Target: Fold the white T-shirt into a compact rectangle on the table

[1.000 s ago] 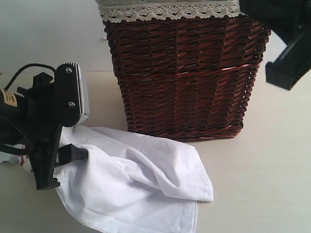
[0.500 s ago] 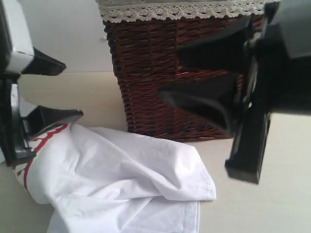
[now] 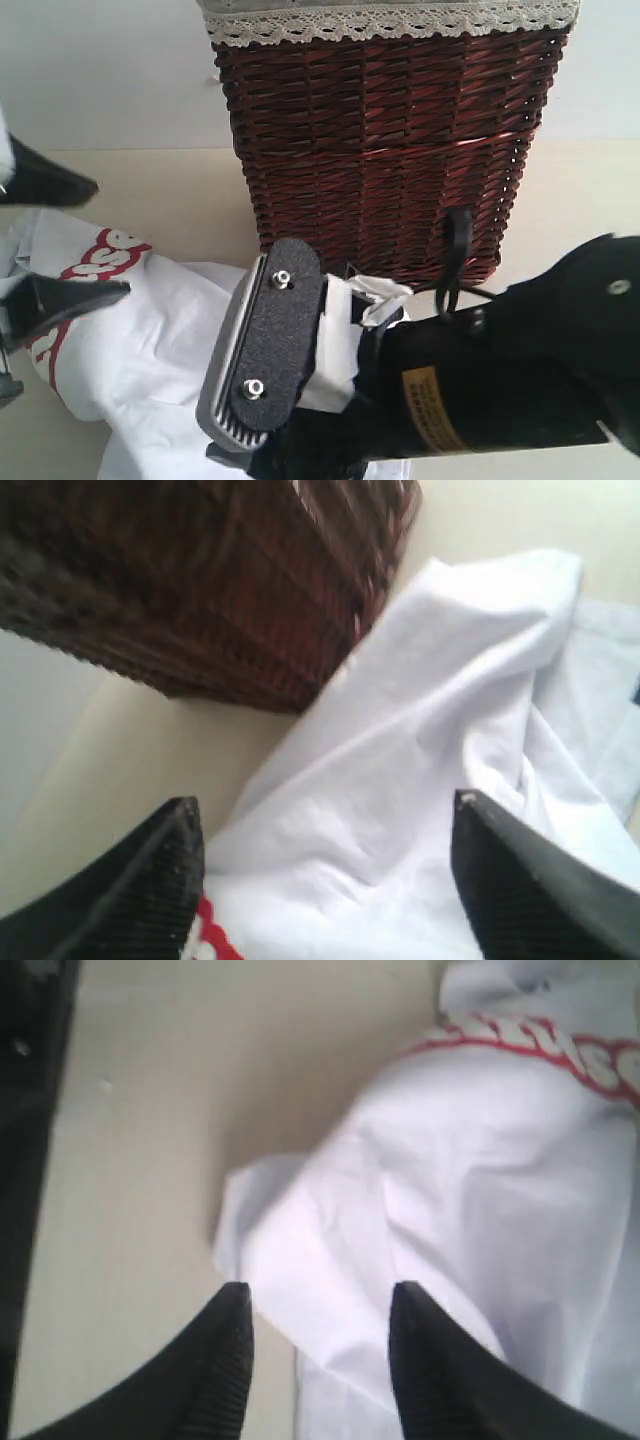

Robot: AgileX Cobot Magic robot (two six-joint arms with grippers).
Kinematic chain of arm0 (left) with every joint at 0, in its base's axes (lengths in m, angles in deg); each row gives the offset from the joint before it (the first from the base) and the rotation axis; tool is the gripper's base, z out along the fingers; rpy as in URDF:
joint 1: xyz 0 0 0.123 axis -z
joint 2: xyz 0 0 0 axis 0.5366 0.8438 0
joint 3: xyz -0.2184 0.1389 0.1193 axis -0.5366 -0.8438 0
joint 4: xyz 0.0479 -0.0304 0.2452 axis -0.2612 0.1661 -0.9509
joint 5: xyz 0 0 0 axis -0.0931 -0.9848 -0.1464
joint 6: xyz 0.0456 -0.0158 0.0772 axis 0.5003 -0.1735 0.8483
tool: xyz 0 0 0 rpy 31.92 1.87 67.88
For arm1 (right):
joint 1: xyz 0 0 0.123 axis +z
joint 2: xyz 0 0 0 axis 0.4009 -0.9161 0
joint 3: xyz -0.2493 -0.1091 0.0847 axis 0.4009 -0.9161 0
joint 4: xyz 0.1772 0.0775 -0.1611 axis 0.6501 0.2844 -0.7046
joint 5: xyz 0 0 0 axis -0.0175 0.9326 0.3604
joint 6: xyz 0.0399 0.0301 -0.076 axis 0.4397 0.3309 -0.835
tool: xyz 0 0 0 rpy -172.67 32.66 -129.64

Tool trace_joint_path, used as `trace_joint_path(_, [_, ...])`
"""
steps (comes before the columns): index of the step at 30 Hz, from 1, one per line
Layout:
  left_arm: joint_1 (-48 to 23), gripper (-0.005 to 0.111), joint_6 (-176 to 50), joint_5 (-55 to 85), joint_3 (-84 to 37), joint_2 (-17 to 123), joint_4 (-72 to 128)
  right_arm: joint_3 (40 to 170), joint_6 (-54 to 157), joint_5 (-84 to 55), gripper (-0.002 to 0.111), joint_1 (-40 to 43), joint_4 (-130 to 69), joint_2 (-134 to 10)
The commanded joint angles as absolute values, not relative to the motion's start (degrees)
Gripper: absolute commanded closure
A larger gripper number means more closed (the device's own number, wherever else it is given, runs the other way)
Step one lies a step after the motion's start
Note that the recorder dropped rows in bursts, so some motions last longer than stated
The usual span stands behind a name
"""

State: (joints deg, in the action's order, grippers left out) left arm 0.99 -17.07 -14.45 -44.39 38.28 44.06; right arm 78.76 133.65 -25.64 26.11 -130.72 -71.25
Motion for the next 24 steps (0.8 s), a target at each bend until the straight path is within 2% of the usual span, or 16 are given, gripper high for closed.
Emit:
trace_joint_path(1, [1.2, 0.054, -22.1, -13.7, -45.9, 43.4, 41.1, 78.4, 138.8, -19.0, 0.086, 26.4, -130.5, -77.8])
trace_joint_path(3, [1.2, 0.064, -22.7, -13.1, -45.9, 44.8, 41.0, 78.4, 136.7, -20.4, 0.094, 26.4, -130.5, -79.9])
trace_joint_path(4, [1.2, 0.067, -22.7, -12.7, -45.9, 45.2, 41.0, 78.4, 134.7, -21.1, 0.094, 26.4, -130.5, -80.7])
trace_joint_path(6, [1.2, 0.068, -22.8, -10.8, -45.9, 45.4, 40.7, 78.4, 130.9, -20.8, 0.087, 26.4, -130.5, -82.4])
trace_joint_path(10, [1.2, 0.060, -22.9, -9.7, -45.9, 45.4, 41.1, 78.4, 129.7, -8.7, 0.062, 26.4, -130.5, -85.5])
trace_joint_path(13, [1.2, 0.056, -22.9, -9.2, -45.9, 45.4, 41.1, 78.4, 126.4, -5.4, 0.058, 26.4, -128.6, -87.9])
trace_joint_path(17, [1.2, 0.056, -22.9, -8.7, -45.9, 45.4, 41.1, 78.4, 114.5, 2.7, 0.066, 26.4, -117.9, -92.5])
trace_joint_path(21, [1.5, 0.056, -22.9, -8.2, -45.9, 45.4, 41.3, 80.8, 109.6, 17.5, 0.087, 26.4, -111.8, -95.0])
trace_joint_path(24, [1.5, 0.056, -22.9, -7.9, -45.9, 45.4, 42.6, 82.5, 107.0, 21.9, 0.103, 26.4, -110.6, -95.0])
